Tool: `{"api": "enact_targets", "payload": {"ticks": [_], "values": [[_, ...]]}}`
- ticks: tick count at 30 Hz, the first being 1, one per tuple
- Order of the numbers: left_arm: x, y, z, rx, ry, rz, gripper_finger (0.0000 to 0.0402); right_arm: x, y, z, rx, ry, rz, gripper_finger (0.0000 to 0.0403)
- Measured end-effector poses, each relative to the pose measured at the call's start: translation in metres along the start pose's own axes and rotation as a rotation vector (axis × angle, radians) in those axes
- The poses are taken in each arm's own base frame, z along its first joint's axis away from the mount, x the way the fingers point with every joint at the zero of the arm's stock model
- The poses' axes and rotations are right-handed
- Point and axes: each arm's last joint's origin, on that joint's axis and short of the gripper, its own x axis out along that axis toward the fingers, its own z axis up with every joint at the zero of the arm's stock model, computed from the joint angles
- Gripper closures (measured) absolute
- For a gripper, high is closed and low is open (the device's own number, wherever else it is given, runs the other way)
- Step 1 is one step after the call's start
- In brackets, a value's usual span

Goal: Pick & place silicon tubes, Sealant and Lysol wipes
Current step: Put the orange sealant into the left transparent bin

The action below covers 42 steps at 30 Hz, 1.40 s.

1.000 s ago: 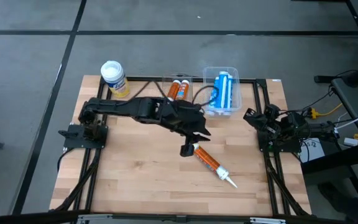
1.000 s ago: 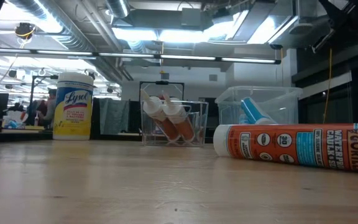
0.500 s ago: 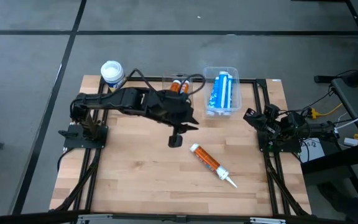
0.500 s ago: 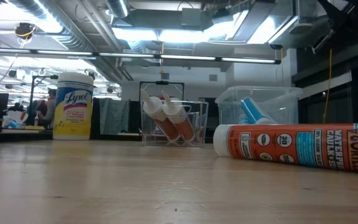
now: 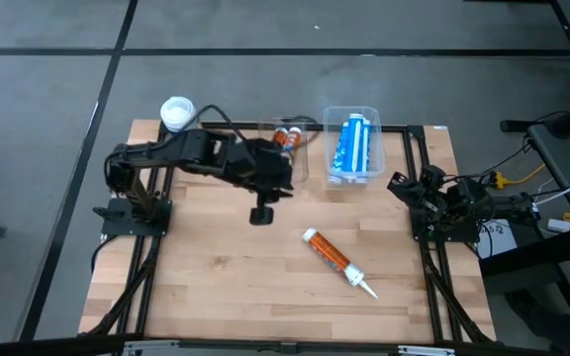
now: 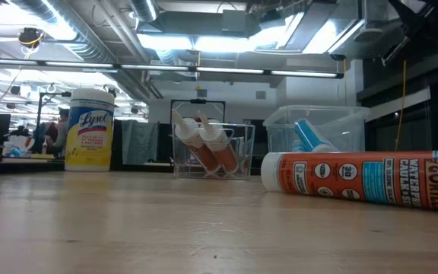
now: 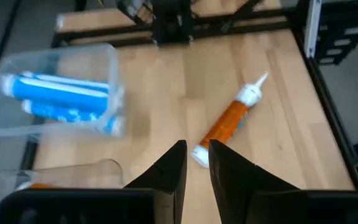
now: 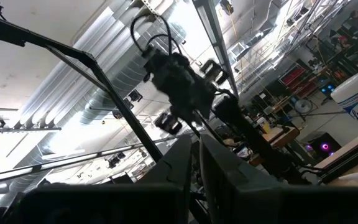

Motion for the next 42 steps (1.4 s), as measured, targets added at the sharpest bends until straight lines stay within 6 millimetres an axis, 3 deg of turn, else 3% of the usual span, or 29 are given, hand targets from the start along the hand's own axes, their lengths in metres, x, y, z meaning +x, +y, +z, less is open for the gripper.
{"api": "enact_targets", "payload": {"ticks": [12,20,25,33,42], "values": [[-0.093,0.019,-0.013,-0.010,-0.184,0.043,0.0341,0.000,-0.002,-0.001,-0.002,-0.001,-0.032,0.0368],[-0.167,0.023,-0.036,-0.005,-0.343,0.063,0.0342,0.000,-0.003,-0.002,0.000,0.001,-0.054,0.0368],[-0.203,0.025,-0.054,-0.009,-0.411,0.093,0.0341,0.000,-0.006,-0.002,-0.004,-0.028,-0.110,0.0368],[-0.247,0.026,-0.079,-0.017,-0.513,0.116,0.0342,0.000,-0.006,-0.002,-0.005,-0.035,-0.123,0.0368],[-0.274,0.025,-0.082,0.048,-0.706,0.063,0.0342,-0.001,-0.009,-0.001,-0.013,-0.072,-0.182,0.0368]]}}
